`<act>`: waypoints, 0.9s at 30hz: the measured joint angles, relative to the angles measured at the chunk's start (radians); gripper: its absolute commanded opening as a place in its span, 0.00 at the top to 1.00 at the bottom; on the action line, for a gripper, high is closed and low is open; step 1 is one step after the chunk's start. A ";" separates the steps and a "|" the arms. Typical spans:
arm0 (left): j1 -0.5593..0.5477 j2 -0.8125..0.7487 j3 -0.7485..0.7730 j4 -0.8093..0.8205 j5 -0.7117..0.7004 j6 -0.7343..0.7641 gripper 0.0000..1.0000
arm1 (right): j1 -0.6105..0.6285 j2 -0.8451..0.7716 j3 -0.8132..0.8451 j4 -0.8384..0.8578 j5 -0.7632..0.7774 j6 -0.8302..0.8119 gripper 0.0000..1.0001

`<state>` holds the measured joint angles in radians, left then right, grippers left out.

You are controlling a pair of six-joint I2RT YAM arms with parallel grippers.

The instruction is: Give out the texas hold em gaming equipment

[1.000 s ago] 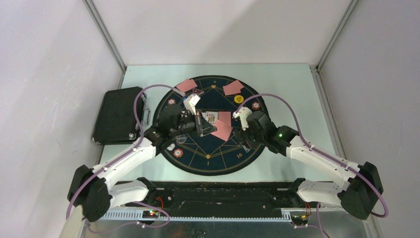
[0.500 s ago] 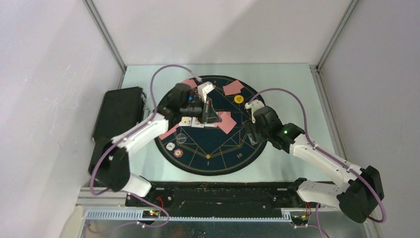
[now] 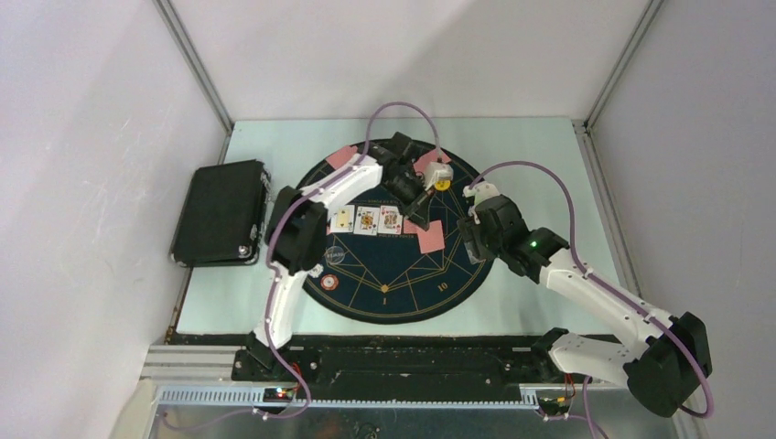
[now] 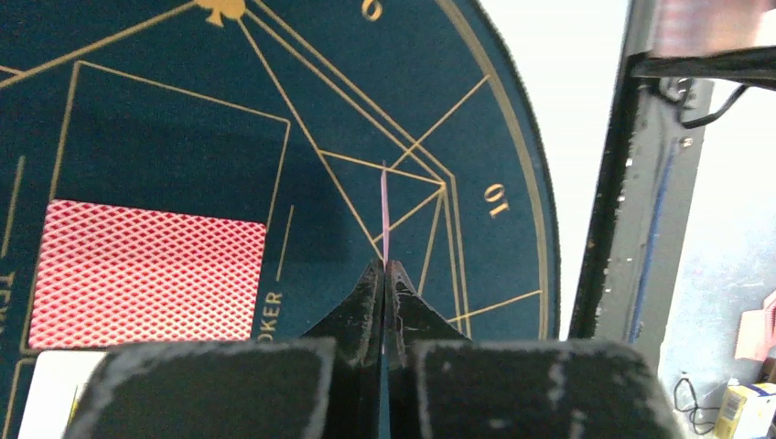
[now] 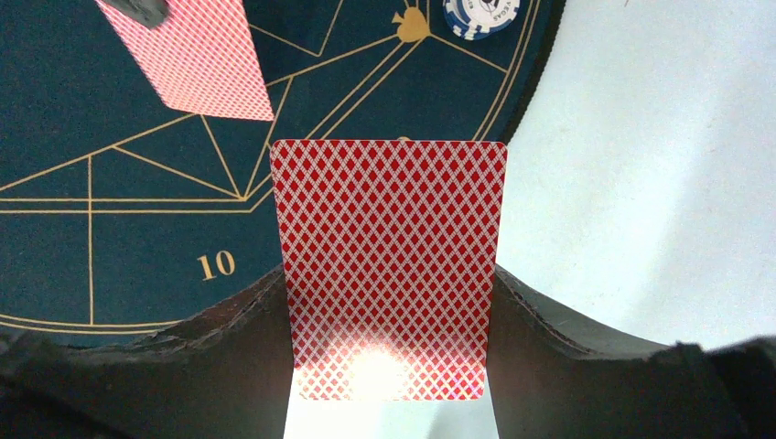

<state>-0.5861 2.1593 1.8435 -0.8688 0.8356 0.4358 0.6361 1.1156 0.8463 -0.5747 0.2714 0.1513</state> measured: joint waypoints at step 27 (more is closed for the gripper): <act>-0.094 0.310 0.420 -0.086 -0.487 0.019 1.00 | -0.004 0.000 -0.018 0.000 0.017 0.004 1.00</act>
<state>-0.6800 2.4695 2.2635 -0.9546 0.3485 0.4549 0.6323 1.1160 0.8280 -0.5743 0.2886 0.1551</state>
